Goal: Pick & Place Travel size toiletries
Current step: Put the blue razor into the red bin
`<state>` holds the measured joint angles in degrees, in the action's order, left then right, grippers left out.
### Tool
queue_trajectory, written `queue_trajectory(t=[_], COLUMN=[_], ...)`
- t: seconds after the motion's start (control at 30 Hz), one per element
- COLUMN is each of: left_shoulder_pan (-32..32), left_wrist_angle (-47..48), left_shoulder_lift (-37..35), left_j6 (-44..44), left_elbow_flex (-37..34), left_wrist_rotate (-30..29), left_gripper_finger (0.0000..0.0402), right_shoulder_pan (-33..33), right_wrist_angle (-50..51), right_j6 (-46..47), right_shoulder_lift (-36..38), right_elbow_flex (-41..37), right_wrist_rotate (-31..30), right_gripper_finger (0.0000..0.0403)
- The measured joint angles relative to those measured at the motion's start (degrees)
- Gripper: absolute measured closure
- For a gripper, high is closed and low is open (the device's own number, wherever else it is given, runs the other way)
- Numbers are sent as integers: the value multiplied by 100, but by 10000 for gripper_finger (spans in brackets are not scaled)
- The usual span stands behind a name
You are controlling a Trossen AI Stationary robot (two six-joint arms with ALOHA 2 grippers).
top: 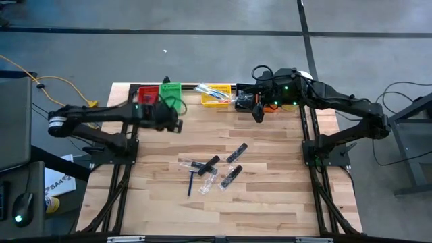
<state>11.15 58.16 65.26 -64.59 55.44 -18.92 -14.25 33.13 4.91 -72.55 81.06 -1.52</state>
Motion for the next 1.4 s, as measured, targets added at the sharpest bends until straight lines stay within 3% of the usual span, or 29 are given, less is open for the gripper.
queue_trajectory(t=[0.33,0.53,0.8,1.07,1.4], left_shoulder_pan=[-2329,-3119,-3304,-3295,-3295], left_wrist_angle=[-10,-761,-1959,-1399,-937], left_shoulder_lift=[742,1393,2297,3223,3987], left_j6=[-2779,-3866,-3922,-3566,-3356], left_elbow_flex=[0,0,135,1113,1681], left_wrist_rotate=[-92,115,776,1071,1439], left_gripper_finger=[220,220,220,220,220], right_shoulder_pan=[-1,1,1,-1,-1], right_wrist_angle=[6,10,19,144,346], right_j6=[-7,-24,-68,-70,-116], right_shoulder_lift=[0,0,0,0,0], right_elbow_flex=[0,0,0,0,0], right_wrist_rotate=[13,24,22,9,-9], right_gripper_finger=[165,165,165,165,165])
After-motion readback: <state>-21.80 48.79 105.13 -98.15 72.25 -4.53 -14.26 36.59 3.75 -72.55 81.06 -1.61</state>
